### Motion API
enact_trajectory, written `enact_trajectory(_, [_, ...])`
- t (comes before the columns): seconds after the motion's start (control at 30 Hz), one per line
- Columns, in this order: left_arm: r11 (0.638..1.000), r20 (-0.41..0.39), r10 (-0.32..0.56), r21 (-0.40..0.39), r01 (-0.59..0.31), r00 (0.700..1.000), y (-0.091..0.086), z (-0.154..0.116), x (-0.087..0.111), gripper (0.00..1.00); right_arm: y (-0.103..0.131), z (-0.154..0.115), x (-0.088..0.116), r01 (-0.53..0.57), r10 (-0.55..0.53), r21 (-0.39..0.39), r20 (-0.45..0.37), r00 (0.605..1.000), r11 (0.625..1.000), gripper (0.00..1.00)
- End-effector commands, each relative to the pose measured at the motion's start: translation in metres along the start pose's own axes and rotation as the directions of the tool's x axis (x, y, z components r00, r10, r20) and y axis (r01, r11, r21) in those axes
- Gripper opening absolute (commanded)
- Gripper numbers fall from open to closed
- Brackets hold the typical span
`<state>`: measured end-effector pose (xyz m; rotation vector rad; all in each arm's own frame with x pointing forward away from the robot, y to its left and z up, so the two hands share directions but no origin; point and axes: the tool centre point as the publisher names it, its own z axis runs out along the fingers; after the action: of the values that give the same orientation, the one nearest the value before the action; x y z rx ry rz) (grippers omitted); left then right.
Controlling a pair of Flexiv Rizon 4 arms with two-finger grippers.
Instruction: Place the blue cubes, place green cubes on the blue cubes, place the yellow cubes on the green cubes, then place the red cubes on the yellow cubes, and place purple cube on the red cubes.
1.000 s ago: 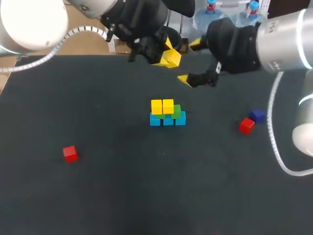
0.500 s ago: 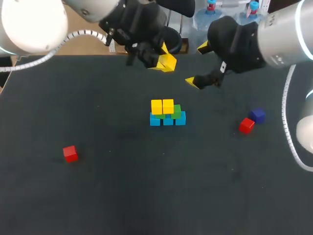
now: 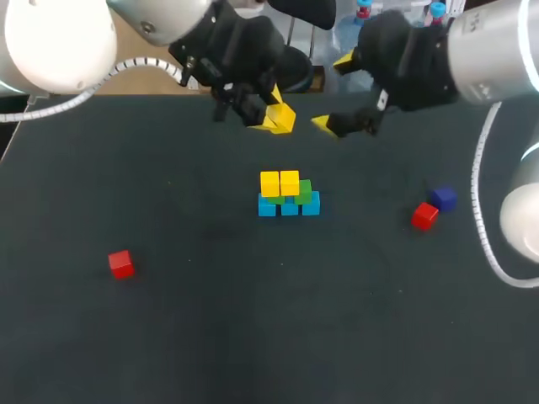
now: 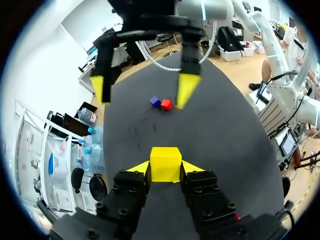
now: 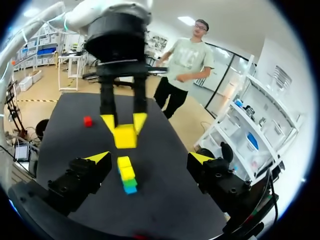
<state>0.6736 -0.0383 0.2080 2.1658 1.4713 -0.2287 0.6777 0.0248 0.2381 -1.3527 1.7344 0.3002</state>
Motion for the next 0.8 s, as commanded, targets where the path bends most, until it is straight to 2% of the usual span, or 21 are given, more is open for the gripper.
enact_trajectory(0.03, [1.0, -0.005, 0.0, 0.004, 0.0, 1.0, 0.002, -0.002, 0.0, 0.0, -0.003, -0.065, 0.006, -0.011, 0.022, 0.096, -0.121, 0.992, 0.995, 1.0])
enact_trajectory(0.13, [1.0, -0.004, 0.002, 0.002, -0.002, 1.0, 0.002, -0.002, 0.0, 0.0, 0.0, -0.094, 0.017, -0.031, 0.06, 0.163, -0.177, 0.982, 0.986, 1.0])
enact_trajectory(0.27, [1.0, 0.001, 0.004, 0.009, -0.004, 1.0, 0.0, 0.0, -0.001, 0.0, 0.014, -0.108, 0.042, -0.097, 0.139, 0.196, -0.219, 0.966, 0.976, 1.0])
enact_trajectory(0.5, [0.999, 0.0, 0.023, 0.021, -0.023, 1.0, -0.001, 0.002, -0.005, 0.0, 0.039, -0.11, 0.075, -0.192, 0.253, 0.231, -0.274, 0.928, 0.954, 1.0])
enact_trajectory(0.67, [0.999, -0.009, 0.031, 0.034, -0.031, 0.999, 0.0, 0.006, -0.007, 0.0, 0.048, -0.111, 0.091, -0.24, 0.31, 0.269, -0.261, 0.914, 0.933, 1.0])
enact_trajectory(0.8, [0.998, -0.013, 0.042, 0.046, -0.042, 0.999, 0.0, 0.008, -0.009, 0.0, 0.053, -0.107, 0.101, -0.265, 0.332, 0.267, -0.245, 0.911, 0.926, 1.0])
